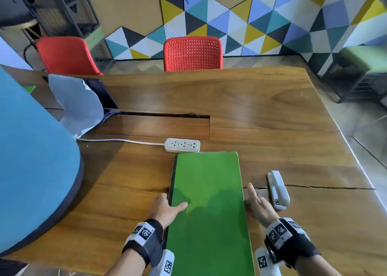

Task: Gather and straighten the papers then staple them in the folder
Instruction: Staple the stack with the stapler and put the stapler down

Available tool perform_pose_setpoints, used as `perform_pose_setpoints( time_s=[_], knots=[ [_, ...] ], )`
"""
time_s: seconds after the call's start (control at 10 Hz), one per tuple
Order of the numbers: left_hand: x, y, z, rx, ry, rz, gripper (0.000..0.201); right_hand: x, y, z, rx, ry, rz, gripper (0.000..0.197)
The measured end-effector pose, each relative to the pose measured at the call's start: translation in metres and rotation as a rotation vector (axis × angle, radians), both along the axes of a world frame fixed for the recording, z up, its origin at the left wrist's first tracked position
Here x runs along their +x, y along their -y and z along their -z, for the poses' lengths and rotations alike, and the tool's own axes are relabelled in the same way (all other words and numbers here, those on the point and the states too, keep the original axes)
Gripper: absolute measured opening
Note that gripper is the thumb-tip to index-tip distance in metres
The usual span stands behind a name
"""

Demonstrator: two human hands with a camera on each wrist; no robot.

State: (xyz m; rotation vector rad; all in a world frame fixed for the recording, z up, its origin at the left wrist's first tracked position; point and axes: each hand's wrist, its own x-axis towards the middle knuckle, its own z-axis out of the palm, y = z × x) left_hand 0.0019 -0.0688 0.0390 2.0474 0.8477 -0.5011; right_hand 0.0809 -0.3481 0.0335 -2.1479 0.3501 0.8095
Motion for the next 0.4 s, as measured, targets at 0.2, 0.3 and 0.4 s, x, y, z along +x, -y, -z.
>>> perform_pose_setpoints(
  time_s=[0.2, 0.3, 0.4],
  knots=[
    [0.009, -0.006, 0.002, 0.136, 0.018, 0.114, 0.065, 0.0, -0.001, -0.001, 0.107, -0.037, -0.022, 0.115],
    [0.001, -0.022, 0.0, 0.061, 0.076, 0.081, 0.054, 0.006, -0.001, -0.004, 0.003, 0.015, -0.171, 0.089],
    [-0.014, -0.041, 0.003, 0.075, 0.148, 0.065, 0.047, 0.02, -0.01, -0.034, -0.222, 0.388, -0.31, 0.04]
  ],
)
